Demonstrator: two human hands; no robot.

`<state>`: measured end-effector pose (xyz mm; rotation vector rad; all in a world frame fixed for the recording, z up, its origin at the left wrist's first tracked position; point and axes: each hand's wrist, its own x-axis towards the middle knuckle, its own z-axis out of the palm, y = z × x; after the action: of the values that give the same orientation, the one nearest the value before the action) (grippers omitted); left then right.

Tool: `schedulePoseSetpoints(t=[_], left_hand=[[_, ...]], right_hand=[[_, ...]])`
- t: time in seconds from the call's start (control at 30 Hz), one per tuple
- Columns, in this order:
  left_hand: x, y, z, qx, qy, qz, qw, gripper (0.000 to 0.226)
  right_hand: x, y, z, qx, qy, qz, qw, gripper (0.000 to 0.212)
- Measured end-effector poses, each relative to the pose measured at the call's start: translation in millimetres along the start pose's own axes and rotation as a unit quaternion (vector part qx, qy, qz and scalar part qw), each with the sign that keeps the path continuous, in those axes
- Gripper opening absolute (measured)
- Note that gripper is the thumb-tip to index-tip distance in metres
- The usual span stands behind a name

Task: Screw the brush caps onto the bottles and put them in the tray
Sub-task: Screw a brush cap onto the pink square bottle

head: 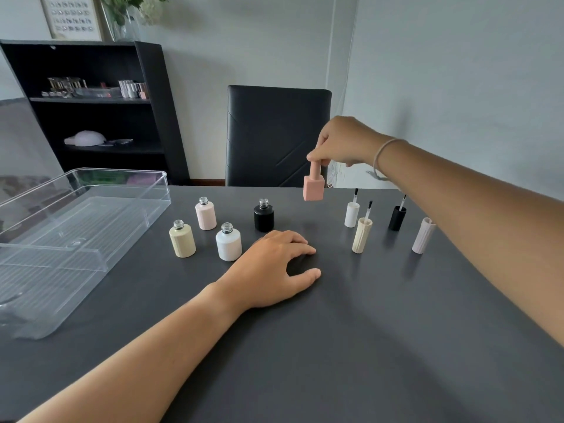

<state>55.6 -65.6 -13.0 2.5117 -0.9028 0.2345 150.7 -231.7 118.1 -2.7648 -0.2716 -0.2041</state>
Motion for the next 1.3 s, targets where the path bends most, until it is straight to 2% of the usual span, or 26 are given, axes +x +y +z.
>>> schedulePoseSetpoints(t=[0.43, 0.93, 1.03, 1.1, 1.23, 1.3], left_hand=[[1.1, -1.8, -0.2, -0.004, -0.009, -0.003, 1.0, 0.044], [1.1, 5.6, 1.3, -0.013, 0.001, 0.008, 1.0, 0.043], [1.9, 4.5, 1.6, -0.014, 0.004, 0.008, 1.0, 0.043], [1.7, 0.9, 1.4, -0.014, 0.005, 0.007, 1.0, 0.043], [1.5, -3.8, -0.8, -0.012, 0.01, 0.009, 1.0, 0.04], [1.2, -1.9, -3.9, -0.022, 0.026, 0.016, 0.999, 0.036]], right_hand=[[20.5, 3.0, 13.5, -0.015, -0.022, 0.028, 0.999, 0.021], [11.4, 9.8, 16.3, -0.041, -0.005, 0.028, 0.999, 0.031], [1.6, 4.2, 4.6, -0.035, 0.04, 0.02, 0.998, 0.034], [-10.3, -2.5, -4.9, 0.016, 0.099, -0.008, 0.995, 0.032], [-60.1, -8.3, -8.0, 0.166, 0.234, -0.048, 0.957, 0.02], [-91.0, -3.2, 1.0, 0.206, 0.273, -0.042, 0.939, 0.016]])
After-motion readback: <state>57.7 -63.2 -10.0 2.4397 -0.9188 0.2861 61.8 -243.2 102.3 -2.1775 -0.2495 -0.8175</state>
